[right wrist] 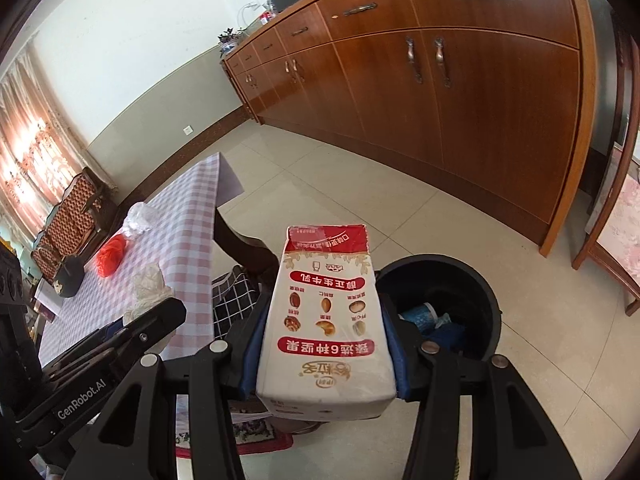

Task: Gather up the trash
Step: 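Carry the white cloth and milk carton over the black trash bin, then open both tools to drop the cloth and carton into the bin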

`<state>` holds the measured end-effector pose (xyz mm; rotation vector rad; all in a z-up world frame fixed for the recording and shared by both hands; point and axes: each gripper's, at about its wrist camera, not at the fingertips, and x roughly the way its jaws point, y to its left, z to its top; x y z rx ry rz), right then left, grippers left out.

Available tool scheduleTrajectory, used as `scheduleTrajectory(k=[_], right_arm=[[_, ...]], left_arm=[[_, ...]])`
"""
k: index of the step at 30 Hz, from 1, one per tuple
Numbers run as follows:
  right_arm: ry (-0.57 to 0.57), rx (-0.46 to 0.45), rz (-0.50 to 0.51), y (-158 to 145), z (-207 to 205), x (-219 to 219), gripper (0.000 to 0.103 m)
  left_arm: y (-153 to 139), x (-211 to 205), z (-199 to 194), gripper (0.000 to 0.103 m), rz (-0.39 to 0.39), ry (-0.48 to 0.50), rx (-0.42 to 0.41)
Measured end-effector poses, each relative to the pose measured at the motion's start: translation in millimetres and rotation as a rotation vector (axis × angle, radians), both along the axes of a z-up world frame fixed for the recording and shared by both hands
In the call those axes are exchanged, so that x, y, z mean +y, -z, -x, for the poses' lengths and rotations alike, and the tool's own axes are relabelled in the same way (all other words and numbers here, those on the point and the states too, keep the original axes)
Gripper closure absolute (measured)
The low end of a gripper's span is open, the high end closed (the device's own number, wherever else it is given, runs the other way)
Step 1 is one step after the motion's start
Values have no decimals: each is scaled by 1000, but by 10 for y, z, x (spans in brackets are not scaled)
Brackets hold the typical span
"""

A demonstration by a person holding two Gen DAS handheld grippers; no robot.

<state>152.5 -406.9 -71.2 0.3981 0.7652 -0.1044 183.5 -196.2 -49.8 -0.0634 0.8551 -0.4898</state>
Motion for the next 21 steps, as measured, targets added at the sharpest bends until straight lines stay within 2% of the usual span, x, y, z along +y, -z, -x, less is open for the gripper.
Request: scheduleTrajectory(k=[9, 15, 18, 19, 20, 21], right_arm=[[92, 121, -49, 432, -143, -746, 50], [102, 228, -41, 797, -447, -1014, 50], [104, 275, -71, 995, -592, -1131, 49], [109, 290, -69, 1047, -641, -1169, 46], [116, 313, -76, 1105, -688, -1213, 33], [129, 322, -76, 1136, -711, -1253, 29]], left_arm=[[340, -605, -144, 60, -33, 64, 70], [722, -901, -292, 60, -50, 68, 162], [846, -1017, -343, 60, -65, 74, 180], [880, -1054, -359, 60, -73, 75, 184], [922, -1090, -382, 59, -76, 76, 191], [968, -1132, -401, 59, -82, 80, 199]])
